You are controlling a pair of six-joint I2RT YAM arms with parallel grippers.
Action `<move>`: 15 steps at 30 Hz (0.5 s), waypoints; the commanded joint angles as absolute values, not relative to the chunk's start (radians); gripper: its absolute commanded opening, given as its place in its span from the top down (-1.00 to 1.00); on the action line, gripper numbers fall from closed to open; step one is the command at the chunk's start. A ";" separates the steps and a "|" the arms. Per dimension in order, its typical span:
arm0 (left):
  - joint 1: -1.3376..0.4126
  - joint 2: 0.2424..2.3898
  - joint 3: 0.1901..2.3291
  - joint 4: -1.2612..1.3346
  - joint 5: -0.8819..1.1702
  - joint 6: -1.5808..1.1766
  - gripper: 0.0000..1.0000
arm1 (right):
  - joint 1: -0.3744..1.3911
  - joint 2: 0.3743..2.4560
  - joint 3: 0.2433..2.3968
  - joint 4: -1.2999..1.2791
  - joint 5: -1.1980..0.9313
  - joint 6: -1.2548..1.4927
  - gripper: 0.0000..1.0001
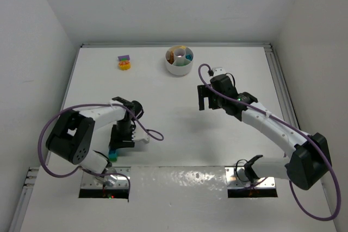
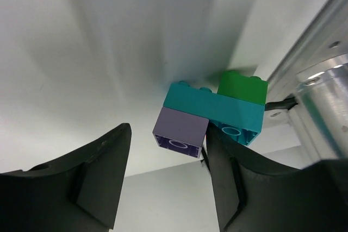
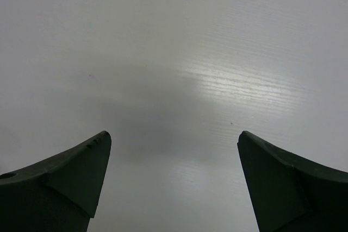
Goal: Sort the legos into containers by color
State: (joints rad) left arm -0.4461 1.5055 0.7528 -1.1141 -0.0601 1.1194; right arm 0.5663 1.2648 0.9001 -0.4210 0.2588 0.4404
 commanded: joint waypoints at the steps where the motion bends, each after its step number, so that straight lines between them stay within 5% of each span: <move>1: -0.443 1.522 0.791 -0.937 -0.123 1.103 -0.09 | 0.574 1.249 0.925 -0.408 0.276 0.419 -0.94; 15: -0.367 1.589 0.972 -0.671 -0.235 1.065 -0.11 | 0.574 1.249 0.925 -0.397 0.278 0.400 -0.96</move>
